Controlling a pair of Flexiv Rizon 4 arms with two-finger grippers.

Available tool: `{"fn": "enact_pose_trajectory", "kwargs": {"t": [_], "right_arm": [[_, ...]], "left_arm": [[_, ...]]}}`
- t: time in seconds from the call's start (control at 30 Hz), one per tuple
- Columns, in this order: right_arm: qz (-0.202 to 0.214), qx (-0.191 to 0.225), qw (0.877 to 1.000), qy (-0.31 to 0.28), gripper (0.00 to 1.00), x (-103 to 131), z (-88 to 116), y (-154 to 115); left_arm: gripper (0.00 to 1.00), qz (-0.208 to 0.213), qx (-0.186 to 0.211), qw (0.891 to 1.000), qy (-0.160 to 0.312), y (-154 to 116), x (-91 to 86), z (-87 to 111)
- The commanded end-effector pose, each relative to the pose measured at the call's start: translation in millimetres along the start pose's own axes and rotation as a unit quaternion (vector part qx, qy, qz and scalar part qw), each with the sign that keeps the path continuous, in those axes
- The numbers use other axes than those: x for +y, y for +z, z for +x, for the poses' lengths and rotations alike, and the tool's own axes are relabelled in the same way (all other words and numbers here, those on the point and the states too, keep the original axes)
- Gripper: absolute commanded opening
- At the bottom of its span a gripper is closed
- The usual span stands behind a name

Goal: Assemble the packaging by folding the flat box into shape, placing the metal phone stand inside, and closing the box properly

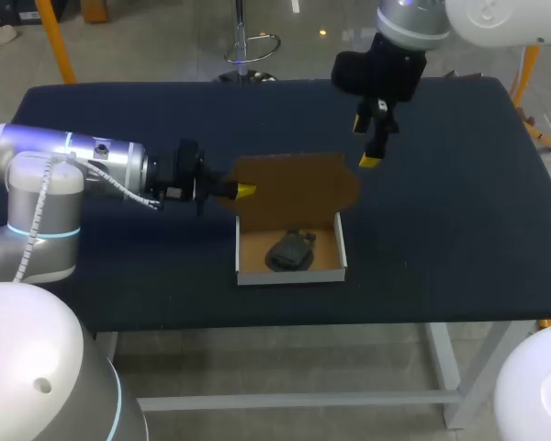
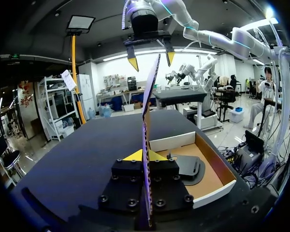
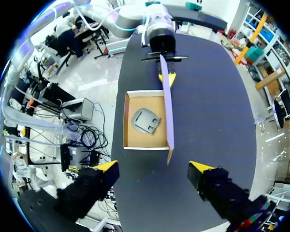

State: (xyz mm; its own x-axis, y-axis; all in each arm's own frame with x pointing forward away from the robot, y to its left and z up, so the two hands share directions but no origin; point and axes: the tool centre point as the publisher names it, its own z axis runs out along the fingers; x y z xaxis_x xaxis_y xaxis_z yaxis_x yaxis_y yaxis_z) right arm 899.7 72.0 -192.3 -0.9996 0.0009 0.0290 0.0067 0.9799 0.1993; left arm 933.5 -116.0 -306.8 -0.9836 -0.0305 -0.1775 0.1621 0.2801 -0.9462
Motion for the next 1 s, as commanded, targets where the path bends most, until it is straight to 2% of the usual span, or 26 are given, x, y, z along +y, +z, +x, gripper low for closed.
{"fn": "enact_pose_trajectory", "kwargs": {"t": [0.03,0.2,0.6,0.63,0.67,0.73,0.77,0.8,0.87,0.93,1.0], "right_arm": [[0.003,0.000,1.000,0.000,1.00,3,0,-1],[0.003,-0.002,1.000,-0.002,1.00,10,-4,0],[0.021,-0.023,0.999,-0.013,1.00,47,-32,-8],[0.024,-0.023,0.999,-0.013,0.89,51,-35,-9],[0.027,-0.023,0.999,-0.014,0.68,55,-38,-10],[0.029,-0.023,0.999,-0.014,0.58,60,-42,-10],[0.032,-0.023,0.999,-0.013,0.44,64,-46,-10],[0.035,-0.021,0.999,-0.013,0.40,67,-49,-9],[0.040,-0.017,0.999,-0.012,0.41,71,-54,-7],[0.049,-0.015,0.999,-0.013,0.48,78,-58,-2],[0.061,-0.016,0.998,-0.013,0.49,84,-61,2]], "left_arm": [[0.00,0.000,0.005,1.000,-0.003,0,4.3,-0.8],[0.00,0.000,0.005,1.000,-0.003,0,4.3,-0.8],[0.00,0.000,0.005,1.000,-0.003,0,4.3,-0.8],[0.00,0.000,0.005,1.000,-0.003,0,4.3,-0.8],[0.00,0.000,0.005,1.000,-0.003,0,4.3,-0.8],[0.00,0.000,0.005,1.000,-0.003,0,4.3,-0.8],[0.00,0.000,0.005,1.000,-0.003,0,4.3,-0.8],[0.00,0.000,0.005,1.000,-0.003,0,4.3,-0.8],[0.00,0.000,0.005,1.000,-0.003,0,4.3,-0.8],[0.00,0.000,0.005,1.000,-0.003,0,4.3,-0.8],[0.00,0.000,0.005,1.000,-0.003,0,4.3,-0.8]]}}
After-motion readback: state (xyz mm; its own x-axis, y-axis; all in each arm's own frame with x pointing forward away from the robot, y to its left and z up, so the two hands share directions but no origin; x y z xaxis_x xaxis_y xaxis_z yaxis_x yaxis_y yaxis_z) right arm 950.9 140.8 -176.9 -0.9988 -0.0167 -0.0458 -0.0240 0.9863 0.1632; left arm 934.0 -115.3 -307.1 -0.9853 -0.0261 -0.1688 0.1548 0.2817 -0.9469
